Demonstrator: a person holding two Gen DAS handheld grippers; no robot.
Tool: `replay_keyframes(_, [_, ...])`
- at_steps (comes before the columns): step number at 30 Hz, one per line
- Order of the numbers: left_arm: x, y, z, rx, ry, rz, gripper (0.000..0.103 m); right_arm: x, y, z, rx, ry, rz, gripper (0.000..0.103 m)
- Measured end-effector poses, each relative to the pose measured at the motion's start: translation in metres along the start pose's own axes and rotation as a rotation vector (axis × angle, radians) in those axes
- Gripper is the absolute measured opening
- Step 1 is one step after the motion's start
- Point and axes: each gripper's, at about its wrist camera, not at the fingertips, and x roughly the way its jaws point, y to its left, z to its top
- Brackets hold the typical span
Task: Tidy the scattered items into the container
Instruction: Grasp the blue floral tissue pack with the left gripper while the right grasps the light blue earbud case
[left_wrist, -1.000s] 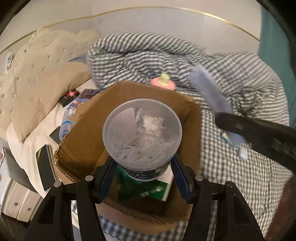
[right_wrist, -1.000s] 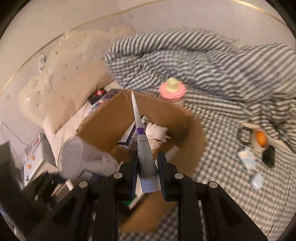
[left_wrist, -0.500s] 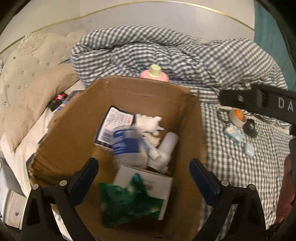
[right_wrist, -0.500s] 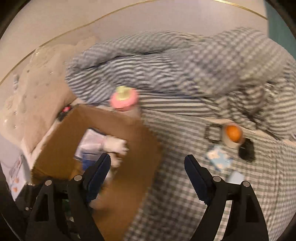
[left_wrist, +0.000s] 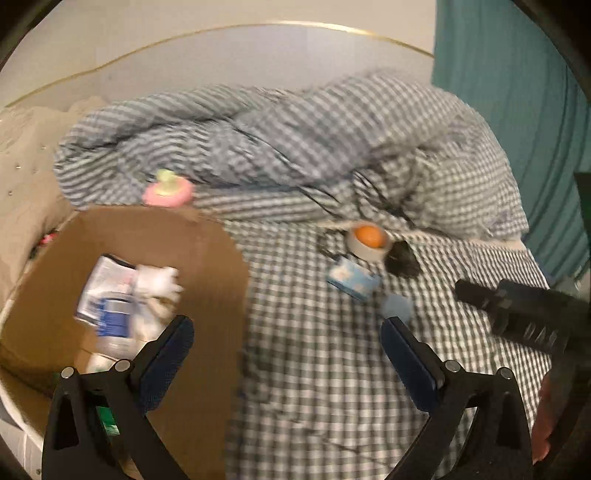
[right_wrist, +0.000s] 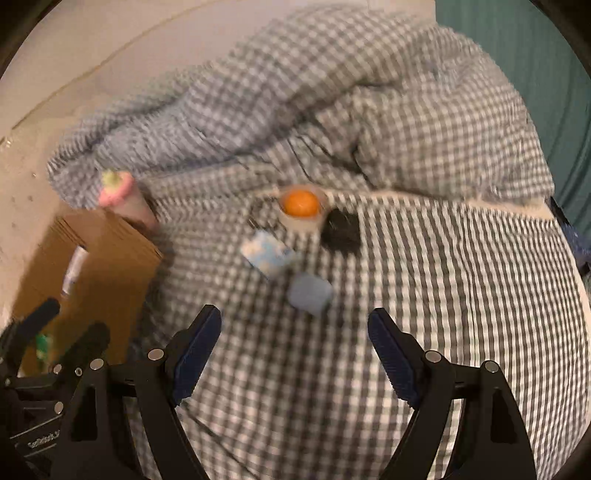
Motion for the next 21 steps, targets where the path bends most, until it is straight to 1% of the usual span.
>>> replay_keyframes(2, [0.015,-0.016,-0.004,0.028,0.018,-0.017,0.103,0.018,-0.006,-0.007,-0.003,0.031,0.004,0.082])
replay_keyframes(3, [0.024,-0.023,-0.006,0.045,0.028,-0.014,0.103,0.025,-0.007,-0.009,-0.004,0.040,0.000,0.081])
replay_keyframes(4, [0.035,-0.028,-0.008,0.064,0.039,-0.004,0.103,0.032,-0.010,-0.011,-0.002,0.046,-0.012,0.081])
replay_keyframes(6, [0.051,-0.033,-0.009,0.084,0.054,0.022,0.103,0.051,-0.014,-0.015,0.005,0.075,-0.003,0.081])
replay_keyframes(9, [0.076,-0.029,-0.010,0.089,0.080,0.058,0.103,0.076,-0.019,-0.014,0.015,0.097,-0.004,0.081])
replay_keyframes(13, [0.102,-0.016,-0.008,0.054,0.101,0.079,0.103,0.110,-0.017,-0.010,0.017,0.128,-0.019,0.081])
replay_keyframes(17, [0.114,-0.009,-0.011,0.048,0.104,0.106,0.103,0.140,-0.010,-0.003,0.006,0.147,-0.044,0.081])
replay_keyframes(21, [0.118,-0.010,-0.014,0.078,0.105,0.114,0.103,0.167,-0.003,0.000,0.003,0.169,-0.073,0.080])
